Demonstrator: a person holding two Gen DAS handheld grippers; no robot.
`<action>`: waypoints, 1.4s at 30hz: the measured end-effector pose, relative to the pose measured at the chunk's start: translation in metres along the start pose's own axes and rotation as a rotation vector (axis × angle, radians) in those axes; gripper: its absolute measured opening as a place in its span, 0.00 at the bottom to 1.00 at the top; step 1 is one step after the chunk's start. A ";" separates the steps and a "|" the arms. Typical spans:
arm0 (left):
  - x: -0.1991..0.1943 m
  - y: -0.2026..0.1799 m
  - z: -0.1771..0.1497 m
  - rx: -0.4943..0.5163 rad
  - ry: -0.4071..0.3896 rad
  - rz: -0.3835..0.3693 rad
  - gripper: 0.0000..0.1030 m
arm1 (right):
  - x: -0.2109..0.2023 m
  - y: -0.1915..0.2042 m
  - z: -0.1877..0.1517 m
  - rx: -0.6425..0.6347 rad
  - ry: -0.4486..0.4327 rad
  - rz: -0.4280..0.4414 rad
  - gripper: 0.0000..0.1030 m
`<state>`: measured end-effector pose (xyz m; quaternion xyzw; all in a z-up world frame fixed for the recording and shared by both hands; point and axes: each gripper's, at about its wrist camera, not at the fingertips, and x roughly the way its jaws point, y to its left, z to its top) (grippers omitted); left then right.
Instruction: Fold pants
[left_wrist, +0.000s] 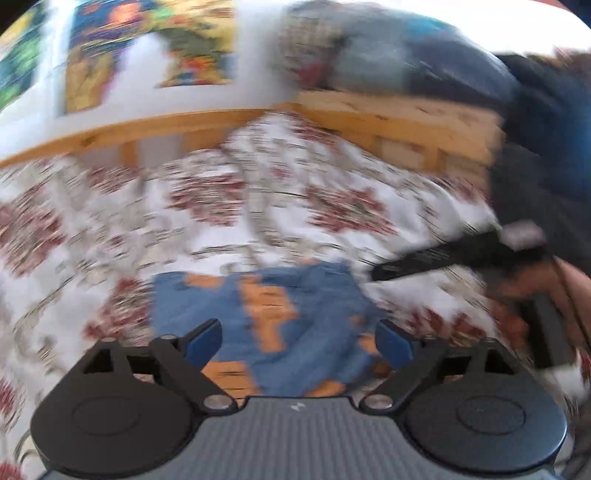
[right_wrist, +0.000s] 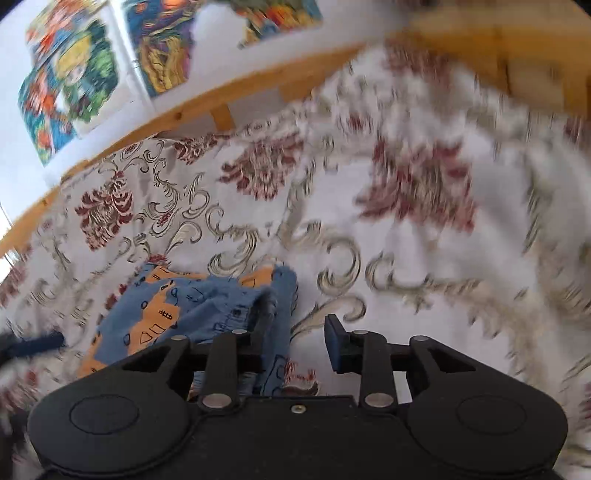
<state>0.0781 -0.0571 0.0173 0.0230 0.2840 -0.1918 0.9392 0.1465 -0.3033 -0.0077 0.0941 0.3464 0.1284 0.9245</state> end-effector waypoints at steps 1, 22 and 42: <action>-0.001 0.014 0.001 -0.047 0.002 0.032 0.93 | -0.005 0.008 -0.001 -0.022 -0.011 -0.006 0.33; 0.037 0.088 -0.032 -0.314 0.246 0.074 0.92 | -0.011 0.058 -0.049 0.059 0.170 -0.082 0.33; 0.114 0.095 0.019 -0.127 0.120 0.089 0.99 | 0.036 0.087 -0.028 -0.351 0.010 -0.032 0.54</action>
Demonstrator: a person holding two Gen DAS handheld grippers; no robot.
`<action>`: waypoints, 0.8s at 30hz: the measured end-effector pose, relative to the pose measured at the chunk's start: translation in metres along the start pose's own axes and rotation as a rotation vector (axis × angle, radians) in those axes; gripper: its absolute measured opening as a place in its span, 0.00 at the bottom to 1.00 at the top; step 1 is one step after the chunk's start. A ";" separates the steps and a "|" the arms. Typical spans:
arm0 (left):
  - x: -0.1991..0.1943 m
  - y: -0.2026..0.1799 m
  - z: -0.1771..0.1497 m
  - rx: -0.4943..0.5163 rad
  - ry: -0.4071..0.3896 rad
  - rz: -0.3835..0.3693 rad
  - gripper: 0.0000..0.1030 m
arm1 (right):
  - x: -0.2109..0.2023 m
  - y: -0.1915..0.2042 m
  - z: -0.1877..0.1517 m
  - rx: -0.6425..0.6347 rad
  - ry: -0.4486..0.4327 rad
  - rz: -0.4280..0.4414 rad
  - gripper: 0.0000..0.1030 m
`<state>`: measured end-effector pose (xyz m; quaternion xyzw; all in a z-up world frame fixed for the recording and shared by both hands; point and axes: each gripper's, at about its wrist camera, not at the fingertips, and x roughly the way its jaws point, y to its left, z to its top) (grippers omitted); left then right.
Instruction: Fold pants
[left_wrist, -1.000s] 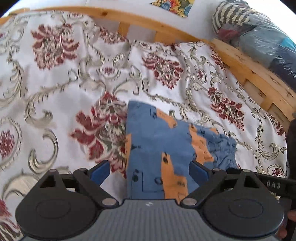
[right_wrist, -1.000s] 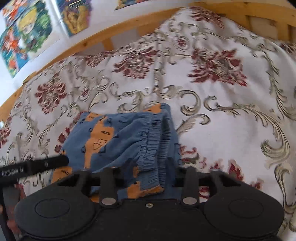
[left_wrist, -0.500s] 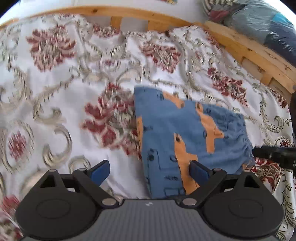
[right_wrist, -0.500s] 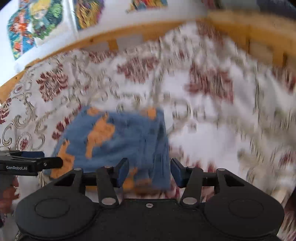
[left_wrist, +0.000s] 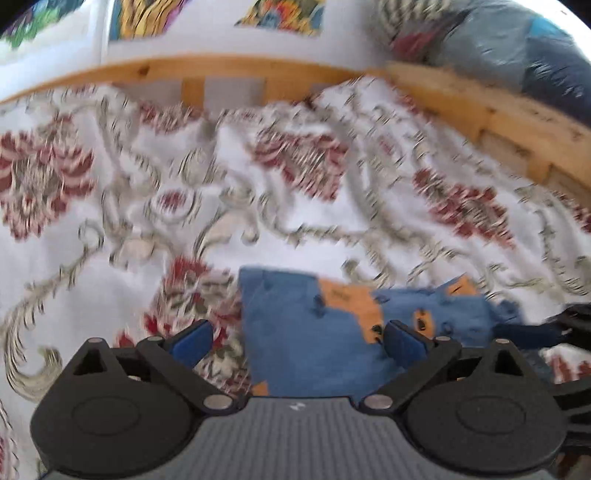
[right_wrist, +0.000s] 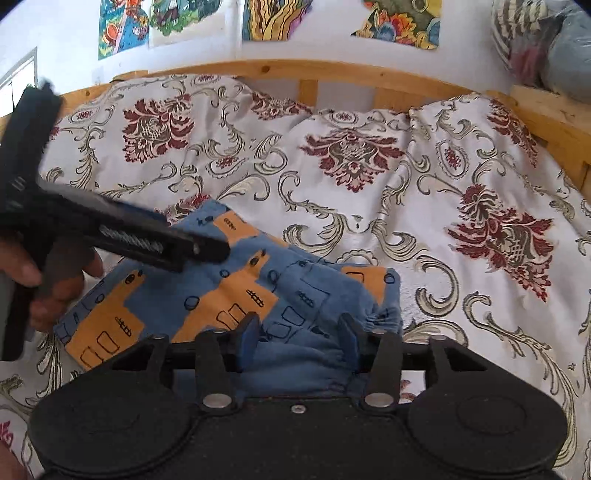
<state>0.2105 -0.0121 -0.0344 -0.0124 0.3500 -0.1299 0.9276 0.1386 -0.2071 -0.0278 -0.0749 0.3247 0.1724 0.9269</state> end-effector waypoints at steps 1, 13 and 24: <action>0.003 0.003 -0.003 -0.013 0.008 -0.005 0.99 | -0.003 -0.002 -0.001 0.007 -0.007 -0.005 0.56; -0.040 0.032 -0.045 -0.161 0.061 0.088 0.99 | -0.036 -0.012 -0.041 0.171 0.074 -0.072 0.66; -0.077 0.034 -0.058 -0.120 0.146 0.237 1.00 | -0.058 -0.028 -0.050 0.248 0.107 -0.071 0.95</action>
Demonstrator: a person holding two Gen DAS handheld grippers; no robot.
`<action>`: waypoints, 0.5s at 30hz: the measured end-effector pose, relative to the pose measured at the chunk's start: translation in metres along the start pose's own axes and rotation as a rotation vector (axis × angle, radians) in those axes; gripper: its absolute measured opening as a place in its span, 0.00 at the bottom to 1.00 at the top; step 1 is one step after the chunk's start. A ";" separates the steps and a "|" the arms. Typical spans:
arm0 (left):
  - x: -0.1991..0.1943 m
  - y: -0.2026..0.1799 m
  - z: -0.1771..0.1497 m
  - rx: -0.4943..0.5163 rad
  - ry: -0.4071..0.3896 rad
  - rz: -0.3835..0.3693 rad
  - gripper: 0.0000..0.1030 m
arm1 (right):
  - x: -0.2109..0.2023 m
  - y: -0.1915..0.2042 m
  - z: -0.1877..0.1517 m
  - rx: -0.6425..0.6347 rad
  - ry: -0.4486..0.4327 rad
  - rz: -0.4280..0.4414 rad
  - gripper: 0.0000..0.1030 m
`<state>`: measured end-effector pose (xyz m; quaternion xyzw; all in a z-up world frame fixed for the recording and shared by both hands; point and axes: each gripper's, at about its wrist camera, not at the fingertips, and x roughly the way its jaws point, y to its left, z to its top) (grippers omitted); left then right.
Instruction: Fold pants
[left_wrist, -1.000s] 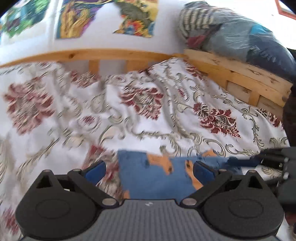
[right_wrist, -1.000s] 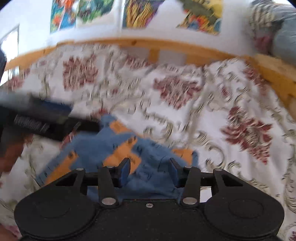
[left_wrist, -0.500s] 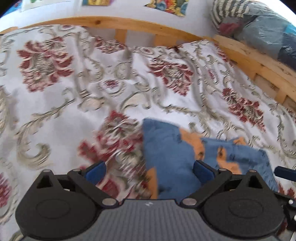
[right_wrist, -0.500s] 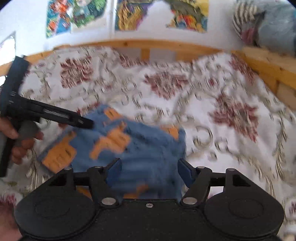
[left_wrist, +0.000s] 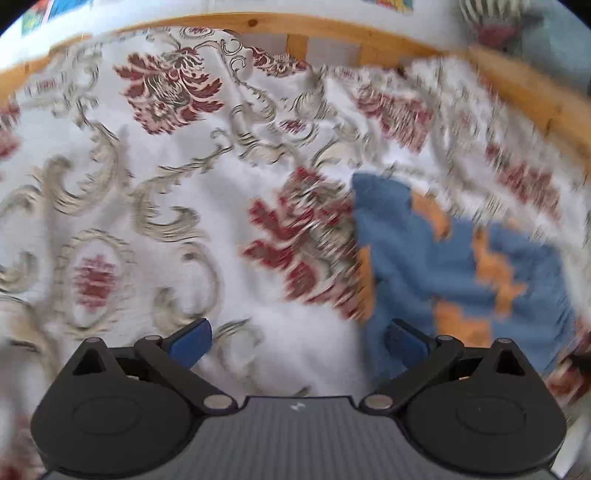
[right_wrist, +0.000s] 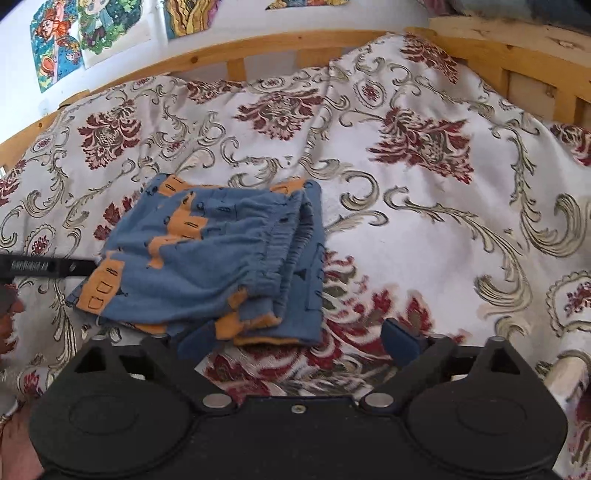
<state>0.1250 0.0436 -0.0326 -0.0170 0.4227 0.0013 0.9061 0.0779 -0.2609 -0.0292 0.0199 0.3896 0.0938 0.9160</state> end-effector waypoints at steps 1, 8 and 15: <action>-0.003 -0.001 -0.002 0.035 0.013 0.038 1.00 | -0.001 -0.002 0.000 -0.001 0.007 0.002 0.96; -0.025 0.016 -0.006 0.059 0.091 0.124 1.00 | -0.003 -0.016 0.007 -0.027 0.081 0.071 0.99; -0.030 0.014 0.016 0.014 0.108 -0.024 1.00 | 0.001 -0.030 0.030 -0.043 0.161 0.177 0.99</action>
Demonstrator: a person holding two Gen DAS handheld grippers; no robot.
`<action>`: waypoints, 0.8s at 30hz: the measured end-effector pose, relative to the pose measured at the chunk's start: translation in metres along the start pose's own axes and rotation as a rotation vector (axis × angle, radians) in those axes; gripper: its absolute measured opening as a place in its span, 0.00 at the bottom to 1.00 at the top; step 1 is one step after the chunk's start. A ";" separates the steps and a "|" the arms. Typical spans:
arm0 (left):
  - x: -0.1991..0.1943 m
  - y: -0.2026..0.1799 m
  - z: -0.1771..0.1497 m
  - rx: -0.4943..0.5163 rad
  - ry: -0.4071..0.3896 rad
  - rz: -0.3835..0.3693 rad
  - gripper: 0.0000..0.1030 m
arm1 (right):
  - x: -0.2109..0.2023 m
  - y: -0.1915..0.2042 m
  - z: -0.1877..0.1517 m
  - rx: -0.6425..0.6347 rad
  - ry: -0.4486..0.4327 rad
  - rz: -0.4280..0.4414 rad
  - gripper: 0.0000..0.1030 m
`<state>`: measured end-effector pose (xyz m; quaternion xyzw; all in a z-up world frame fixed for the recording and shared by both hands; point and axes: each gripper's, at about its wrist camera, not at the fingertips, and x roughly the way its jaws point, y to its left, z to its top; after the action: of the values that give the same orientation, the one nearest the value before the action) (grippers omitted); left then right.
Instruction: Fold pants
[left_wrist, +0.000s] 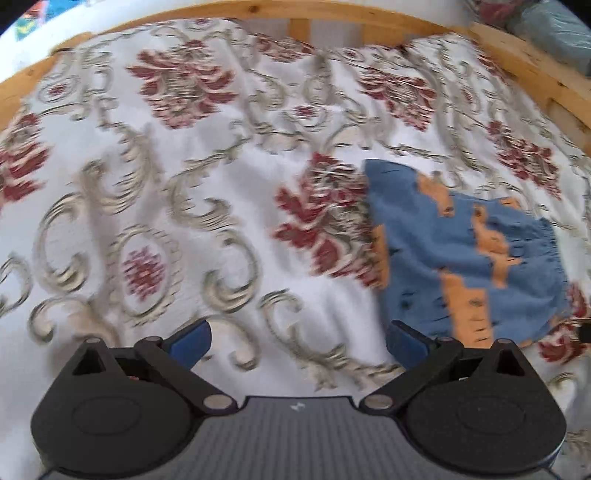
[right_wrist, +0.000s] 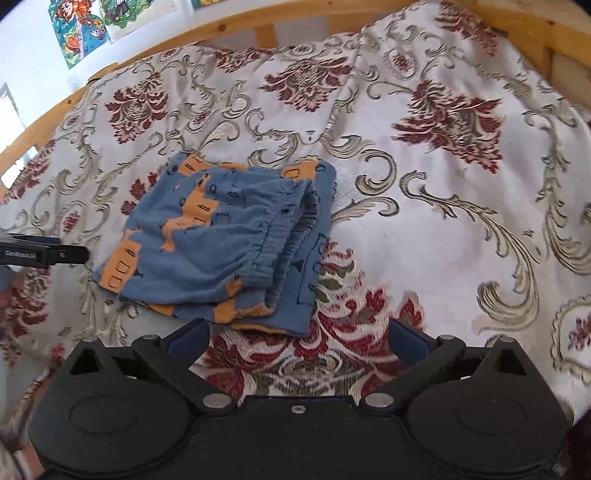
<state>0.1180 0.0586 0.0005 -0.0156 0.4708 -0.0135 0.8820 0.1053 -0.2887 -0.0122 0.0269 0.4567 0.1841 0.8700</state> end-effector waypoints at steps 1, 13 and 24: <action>0.001 -0.002 0.005 0.005 0.007 -0.012 1.00 | -0.001 -0.003 0.005 0.000 0.013 0.025 0.99; 0.024 -0.031 0.051 0.093 0.030 -0.099 1.00 | 0.017 -0.029 0.059 0.068 0.044 0.130 0.99; 0.050 -0.050 0.049 0.081 0.087 -0.117 1.00 | 0.046 -0.031 0.054 0.181 0.043 0.090 0.99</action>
<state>0.1860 0.0075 -0.0119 -0.0067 0.5062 -0.0849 0.8582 0.1816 -0.2947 -0.0235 0.1218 0.4881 0.1813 0.8450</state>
